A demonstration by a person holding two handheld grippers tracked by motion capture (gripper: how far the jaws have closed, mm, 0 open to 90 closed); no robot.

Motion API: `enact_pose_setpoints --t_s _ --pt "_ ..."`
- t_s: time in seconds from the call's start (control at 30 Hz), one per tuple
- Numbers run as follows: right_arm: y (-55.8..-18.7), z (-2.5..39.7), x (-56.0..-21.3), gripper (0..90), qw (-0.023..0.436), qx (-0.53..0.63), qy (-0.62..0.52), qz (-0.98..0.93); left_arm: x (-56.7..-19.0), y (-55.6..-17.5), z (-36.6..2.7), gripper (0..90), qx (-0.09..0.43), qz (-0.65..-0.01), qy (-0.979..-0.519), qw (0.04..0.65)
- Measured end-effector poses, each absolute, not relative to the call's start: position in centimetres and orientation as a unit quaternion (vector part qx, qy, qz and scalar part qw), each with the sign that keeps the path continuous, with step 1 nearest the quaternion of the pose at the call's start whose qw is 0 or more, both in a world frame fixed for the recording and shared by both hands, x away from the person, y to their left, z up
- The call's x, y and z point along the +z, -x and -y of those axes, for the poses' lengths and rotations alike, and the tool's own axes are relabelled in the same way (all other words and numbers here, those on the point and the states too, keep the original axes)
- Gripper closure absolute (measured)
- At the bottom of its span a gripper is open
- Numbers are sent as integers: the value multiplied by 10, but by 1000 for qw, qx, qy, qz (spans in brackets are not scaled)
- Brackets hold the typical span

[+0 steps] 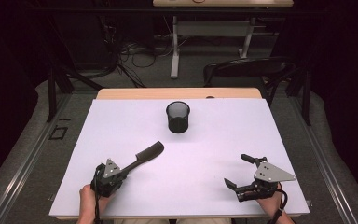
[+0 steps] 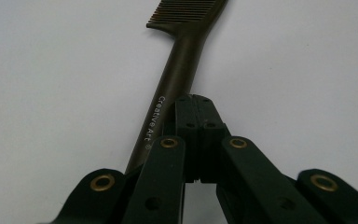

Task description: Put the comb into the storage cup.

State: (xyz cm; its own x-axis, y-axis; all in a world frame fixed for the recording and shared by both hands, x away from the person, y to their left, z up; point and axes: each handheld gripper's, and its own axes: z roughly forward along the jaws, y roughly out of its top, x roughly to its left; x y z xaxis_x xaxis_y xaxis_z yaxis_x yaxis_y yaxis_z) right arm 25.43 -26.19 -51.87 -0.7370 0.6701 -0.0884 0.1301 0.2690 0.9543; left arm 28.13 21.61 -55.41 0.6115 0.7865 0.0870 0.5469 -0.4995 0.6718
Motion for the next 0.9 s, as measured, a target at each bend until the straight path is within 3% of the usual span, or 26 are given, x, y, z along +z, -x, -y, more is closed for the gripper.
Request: enact_pose_setpoints --t_s 0.9 --pt "-256 261 -520 2 248 540 -262 -760 -554 -287 -217 900 213 -400 -836 310"
